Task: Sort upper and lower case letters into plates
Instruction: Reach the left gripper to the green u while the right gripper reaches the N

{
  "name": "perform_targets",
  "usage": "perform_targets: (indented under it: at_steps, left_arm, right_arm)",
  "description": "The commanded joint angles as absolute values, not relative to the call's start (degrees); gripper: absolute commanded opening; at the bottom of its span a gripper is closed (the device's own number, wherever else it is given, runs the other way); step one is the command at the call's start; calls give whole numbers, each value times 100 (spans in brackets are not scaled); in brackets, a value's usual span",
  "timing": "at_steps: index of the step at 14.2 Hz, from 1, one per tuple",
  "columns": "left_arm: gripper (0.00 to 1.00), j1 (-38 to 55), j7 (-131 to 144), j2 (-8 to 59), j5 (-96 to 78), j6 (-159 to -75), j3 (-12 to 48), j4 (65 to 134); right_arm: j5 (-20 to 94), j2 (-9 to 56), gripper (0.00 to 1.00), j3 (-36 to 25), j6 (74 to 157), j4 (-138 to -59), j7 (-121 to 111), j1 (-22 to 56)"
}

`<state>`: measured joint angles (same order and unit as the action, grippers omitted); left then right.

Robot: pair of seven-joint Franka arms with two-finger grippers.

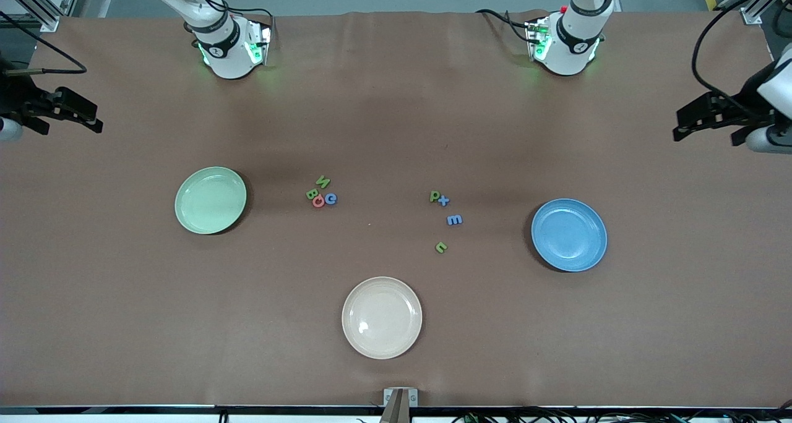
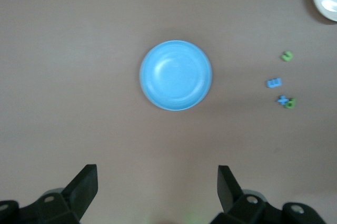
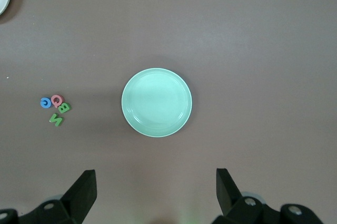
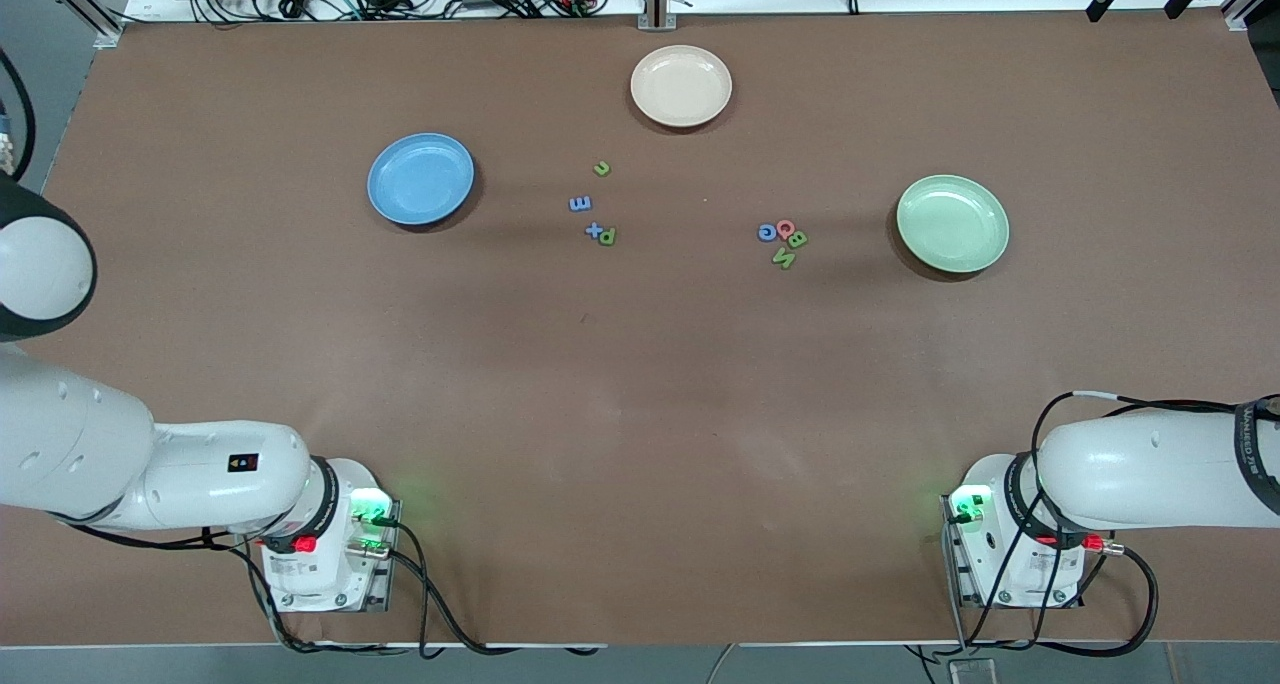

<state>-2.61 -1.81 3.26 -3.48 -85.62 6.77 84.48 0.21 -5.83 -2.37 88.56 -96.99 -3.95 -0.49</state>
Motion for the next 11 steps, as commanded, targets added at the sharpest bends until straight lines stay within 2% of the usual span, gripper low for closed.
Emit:
perform_targets:
  at_steps: [1, 5, 11]
  left_arm:
    - [100, -98, 112, 798, -501, -8824, 887, 8455]
    - [100, 552, 1272, 1501, -483, -9446, 905, 8481]
    - [100, 1879, 3144, 2802, -283, -11125, 879, 8481]
  right_arm:
    - [17, -730, 100, -246, 8842, -9800, -317, -26]
    - [18, -651, 100, -255, 8614, -9476, -334, -44]
    - [-17, -309, 100, -272, 8771, -9343, -369, -79]
